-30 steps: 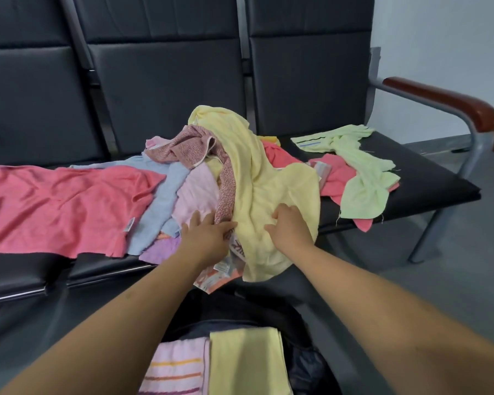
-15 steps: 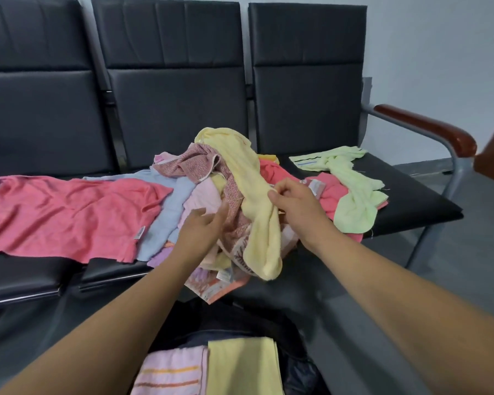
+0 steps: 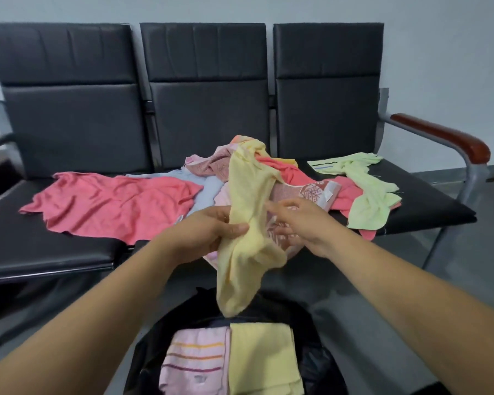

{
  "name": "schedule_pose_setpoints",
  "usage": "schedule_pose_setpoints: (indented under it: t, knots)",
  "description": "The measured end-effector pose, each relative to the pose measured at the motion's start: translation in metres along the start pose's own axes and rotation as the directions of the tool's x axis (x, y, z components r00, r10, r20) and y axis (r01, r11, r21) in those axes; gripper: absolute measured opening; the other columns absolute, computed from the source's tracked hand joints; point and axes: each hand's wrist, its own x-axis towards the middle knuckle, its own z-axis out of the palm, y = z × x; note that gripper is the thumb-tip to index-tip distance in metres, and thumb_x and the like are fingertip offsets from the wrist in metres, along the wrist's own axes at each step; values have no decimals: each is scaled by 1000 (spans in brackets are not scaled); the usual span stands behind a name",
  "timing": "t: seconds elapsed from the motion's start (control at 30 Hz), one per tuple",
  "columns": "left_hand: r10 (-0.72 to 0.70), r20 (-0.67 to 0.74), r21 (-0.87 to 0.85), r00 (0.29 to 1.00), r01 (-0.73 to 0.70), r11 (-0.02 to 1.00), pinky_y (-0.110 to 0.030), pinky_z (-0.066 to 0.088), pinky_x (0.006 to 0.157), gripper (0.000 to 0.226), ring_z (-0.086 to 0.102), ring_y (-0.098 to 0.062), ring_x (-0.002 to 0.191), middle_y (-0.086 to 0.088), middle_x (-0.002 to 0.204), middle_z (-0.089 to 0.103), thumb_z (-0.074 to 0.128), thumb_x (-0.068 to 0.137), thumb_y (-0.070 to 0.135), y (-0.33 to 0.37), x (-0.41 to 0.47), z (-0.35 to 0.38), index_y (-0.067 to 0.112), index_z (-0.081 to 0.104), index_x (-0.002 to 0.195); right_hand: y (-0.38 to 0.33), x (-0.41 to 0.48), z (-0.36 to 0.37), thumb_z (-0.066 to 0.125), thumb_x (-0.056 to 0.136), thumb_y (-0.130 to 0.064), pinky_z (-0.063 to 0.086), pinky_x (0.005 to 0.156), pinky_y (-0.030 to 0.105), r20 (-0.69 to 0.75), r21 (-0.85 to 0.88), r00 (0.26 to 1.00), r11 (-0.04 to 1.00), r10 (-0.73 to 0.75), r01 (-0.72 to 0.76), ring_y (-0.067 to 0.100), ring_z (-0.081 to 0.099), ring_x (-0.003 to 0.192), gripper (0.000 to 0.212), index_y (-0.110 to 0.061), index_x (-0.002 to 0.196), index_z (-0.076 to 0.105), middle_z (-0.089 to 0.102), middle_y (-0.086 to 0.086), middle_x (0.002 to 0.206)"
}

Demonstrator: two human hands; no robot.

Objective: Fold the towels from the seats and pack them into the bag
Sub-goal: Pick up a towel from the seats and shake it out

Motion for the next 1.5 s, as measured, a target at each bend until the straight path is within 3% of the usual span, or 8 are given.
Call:
schedule_pose_setpoints:
  t: [0.1, 0.33, 0.53, 0.67, 0.93, 1.07, 1.23, 1.5]
  knots:
    - [-136, 219, 40, 966, 130, 991, -32, 58, 89, 28, 72, -22, 101, -12, 108, 75, 80, 76, 6, -11, -21, -8, 6, 78, 104, 10, 1, 25, 67, 92, -51, 60, 67, 37, 243, 306, 930, 888, 275, -343, 27, 67, 77, 51, -3, 106, 62, 67, 14, 92]
    - [-260, 219, 37, 940, 259, 965, -24, 57, 82, 44, 73, -13, 89, -4, 96, 76, 95, 62, 38, -54, -33, -32, 12, 81, 95, 26, 21, 71, 55, 96, 7, 45, 52, 20, 227, 395, 957, 881, 181, -260, 10, 54, 58, 18, -7, 87, 62, 65, 6, 71]
    - [-113, 109, -172, 988, 130, 976, -45, 44, 112, 42, 60, -38, 123, -26, 131, 63, 59, 84, 7, -52, -20, -29, -2, 68, 123, 44, 41, 59, 67, 95, -20, 46, 67, 31, 95, 94, 961, 958, 261, -270, 17, 52, 69, 27, -22, 121, 62, 58, 8, 96]
    - [-158, 120, -142, 980, 174, 974, -35, 55, 91, 41, 66, -32, 108, -27, 120, 67, 54, 80, 4, -48, -22, -31, -6, 70, 116, 43, 47, 55, 66, 96, -35, 58, 75, 47, 346, 335, 862, 809, 371, -483, 29, 64, 80, 34, -9, 113, 52, 62, 19, 111]
    - [-178, -267, -142, 947, 145, 979, -30, 53, 75, 35, 63, -21, 78, -17, 93, 64, 65, 95, 38, -46, -8, -28, 5, 65, 83, 37, 44, 68, 58, 92, 7, 59, 53, 36, 263, 372, 957, 903, 122, -217, 24, 71, 67, 13, -1, 100, 66, 72, 17, 90]
    - [-268, -222, -366, 937, 175, 914, -39, 62, 79, 50, 72, -27, 85, -14, 92, 73, 47, 102, 46, -49, -5, -28, 6, 76, 96, 39, 17, 80, 65, 86, 13, 55, 83, 35, 432, 128, 902, 989, 10, -72, 27, 69, 90, 31, 3, 115, 67, 70, 18, 102]
    - [-194, -240, -423, 951, 77, 903, -40, 57, 89, 42, 71, -29, 96, -19, 115, 69, 63, 83, 11, -42, -3, -18, 0, 64, 124, 39, 9, 78, 74, 89, -19, 52, 93, 36, 442, 34, 888, 986, 129, -161, 20, 68, 92, 10, -13, 98, 72, 73, 9, 99]
    - [-95, 70, -389, 993, 115, 914, -48, 48, 104, 60, 58, -41, 119, -29, 132, 57, 44, 78, -6, -43, -24, -11, -10, 50, 137, 48, 40, 53, 62, 92, -58, 59, 73, 34, 274, 476, 909, 777, 313, -411, 28, 71, 78, 54, -7, 110, 68, 72, 14, 90]
